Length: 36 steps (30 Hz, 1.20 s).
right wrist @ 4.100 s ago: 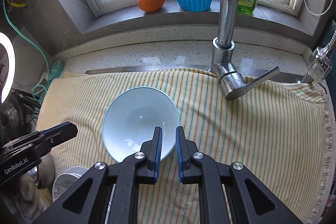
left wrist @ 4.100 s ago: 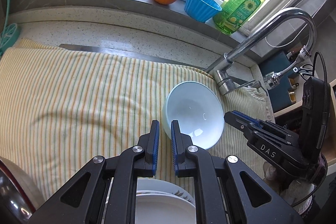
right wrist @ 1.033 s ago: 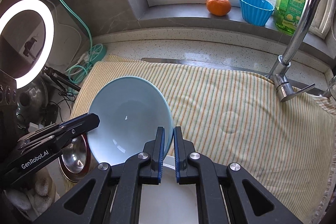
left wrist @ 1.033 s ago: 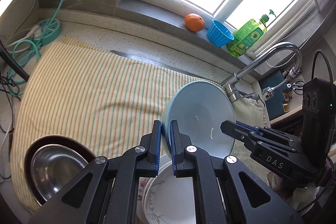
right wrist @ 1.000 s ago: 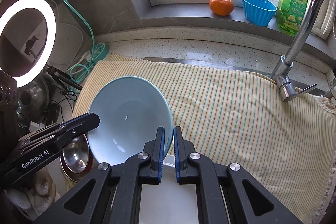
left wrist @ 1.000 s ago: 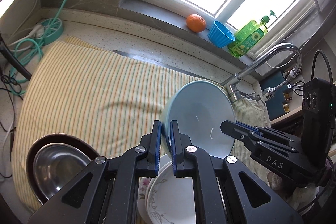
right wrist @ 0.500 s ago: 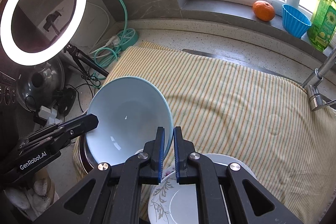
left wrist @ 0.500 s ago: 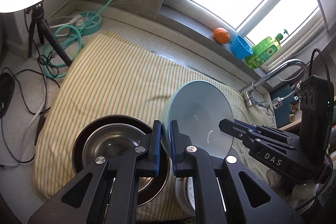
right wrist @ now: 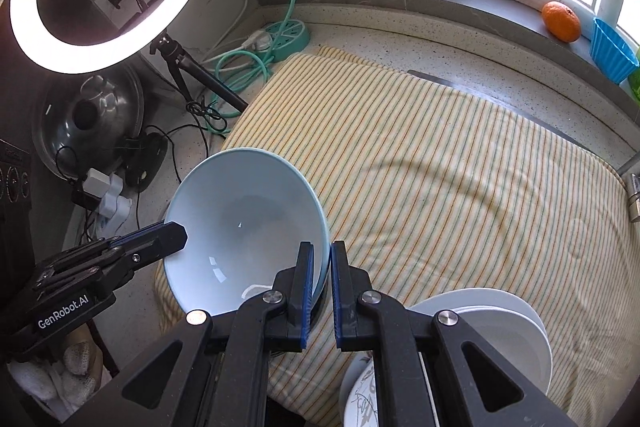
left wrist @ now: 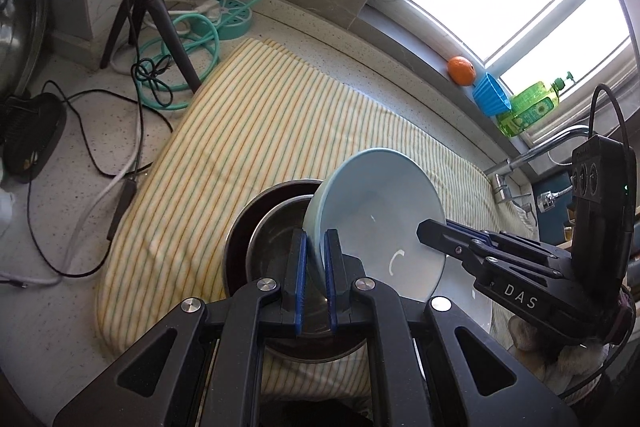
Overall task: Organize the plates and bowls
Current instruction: 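Lift the pale blue bowl and carry it toward the steel bowl stack, then lower the pale blue bowl into the steel bowl stack with both grippers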
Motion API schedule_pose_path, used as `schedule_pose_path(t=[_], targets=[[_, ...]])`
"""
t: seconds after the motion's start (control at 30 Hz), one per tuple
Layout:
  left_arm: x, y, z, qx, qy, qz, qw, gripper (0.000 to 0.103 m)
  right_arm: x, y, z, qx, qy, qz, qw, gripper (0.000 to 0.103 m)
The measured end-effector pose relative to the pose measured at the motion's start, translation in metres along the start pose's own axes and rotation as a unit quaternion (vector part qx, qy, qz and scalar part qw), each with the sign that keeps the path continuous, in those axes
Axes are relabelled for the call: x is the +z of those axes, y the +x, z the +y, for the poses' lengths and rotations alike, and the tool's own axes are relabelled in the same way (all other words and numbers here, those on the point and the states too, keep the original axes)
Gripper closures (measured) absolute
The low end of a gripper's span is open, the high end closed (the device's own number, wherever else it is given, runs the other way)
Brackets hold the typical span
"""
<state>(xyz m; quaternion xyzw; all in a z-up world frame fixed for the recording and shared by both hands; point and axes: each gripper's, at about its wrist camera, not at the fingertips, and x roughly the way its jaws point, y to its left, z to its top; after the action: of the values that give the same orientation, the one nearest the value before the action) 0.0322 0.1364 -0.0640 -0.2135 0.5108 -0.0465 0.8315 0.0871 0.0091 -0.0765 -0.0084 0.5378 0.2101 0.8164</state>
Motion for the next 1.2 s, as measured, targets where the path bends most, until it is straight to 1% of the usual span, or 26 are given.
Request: schedule_pose_path(t=[0.2,0.43,0.97,1.2], targets=[[-0.004,-0.003,0.01,0.003,-0.003,0.002,1.0,0.096,-0.003,0.009,0.01,0.005,-0.001,0.01,1.0,0.095],[-0.009,0.0,0.02,0.003,-0.009,0.016,0.9998,0.096,-0.008,0.017,0.016,0.004,-0.001,0.02,1.0,0.095],[-0.014,0.007,0.028,0.008,-0.014,0.035,0.9993,0.096,-0.016,0.037,0.019,0.005,0.0,0.051,0.999,0.095],[-0.014,0.013,0.031,0.011,-0.014,0.045,0.9988,0.096,-0.015,0.039,0.021,0.005,0.0,0.052,0.999,0.095]])
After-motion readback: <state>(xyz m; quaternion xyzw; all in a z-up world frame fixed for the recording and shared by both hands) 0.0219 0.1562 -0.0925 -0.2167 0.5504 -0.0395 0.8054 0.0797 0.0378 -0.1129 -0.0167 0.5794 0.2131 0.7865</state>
